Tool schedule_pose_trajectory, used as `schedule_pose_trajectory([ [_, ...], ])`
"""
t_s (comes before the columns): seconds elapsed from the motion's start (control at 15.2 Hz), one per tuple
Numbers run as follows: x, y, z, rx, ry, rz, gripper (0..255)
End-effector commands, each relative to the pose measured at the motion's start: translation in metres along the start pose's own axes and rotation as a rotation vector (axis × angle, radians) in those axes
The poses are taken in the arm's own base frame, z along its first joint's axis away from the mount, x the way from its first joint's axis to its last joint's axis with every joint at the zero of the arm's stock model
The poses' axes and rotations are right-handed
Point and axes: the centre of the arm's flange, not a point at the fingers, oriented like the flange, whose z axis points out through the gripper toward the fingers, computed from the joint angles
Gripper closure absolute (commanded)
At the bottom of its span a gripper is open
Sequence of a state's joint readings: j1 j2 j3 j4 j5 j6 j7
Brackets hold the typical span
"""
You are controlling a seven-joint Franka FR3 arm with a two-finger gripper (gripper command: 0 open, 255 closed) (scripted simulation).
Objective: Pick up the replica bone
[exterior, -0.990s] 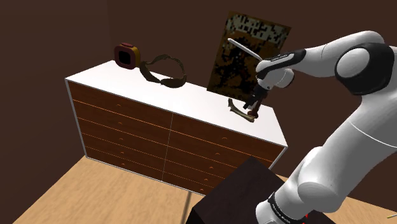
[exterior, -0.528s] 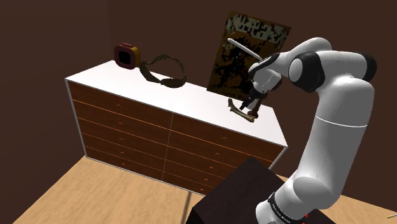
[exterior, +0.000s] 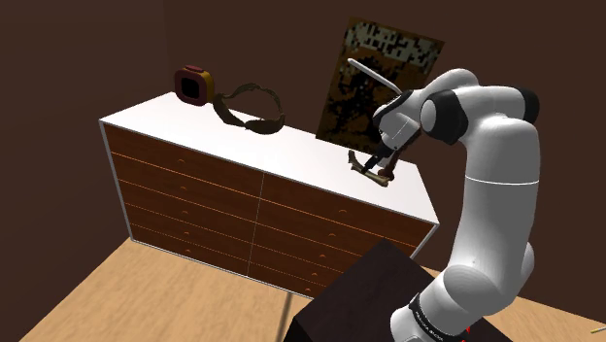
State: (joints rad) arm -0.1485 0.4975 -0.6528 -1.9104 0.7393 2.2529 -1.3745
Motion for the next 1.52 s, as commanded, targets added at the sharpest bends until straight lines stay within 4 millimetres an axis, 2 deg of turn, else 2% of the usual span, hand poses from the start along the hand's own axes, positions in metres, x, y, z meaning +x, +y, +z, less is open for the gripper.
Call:
schedule_pose_trajectory([
  [0.0, -0.002, 0.002, 0.008, 0.000, 0.000, 0.000, 0],
  [0.13, -0.002, 0.002, 0.008, 0.000, 0.000, 0.000, 0],
  [0.2, -0.002, 0.001, 0.008, 0.000, 0.000, 0.000, 255],
  [0.79, -0.002, 0.002, 0.008, 0.000, 0.000, 0.000, 255],
  [1.45, 0.011, -0.004, -0.042, 0.000, 0.000, 0.000, 255],
])
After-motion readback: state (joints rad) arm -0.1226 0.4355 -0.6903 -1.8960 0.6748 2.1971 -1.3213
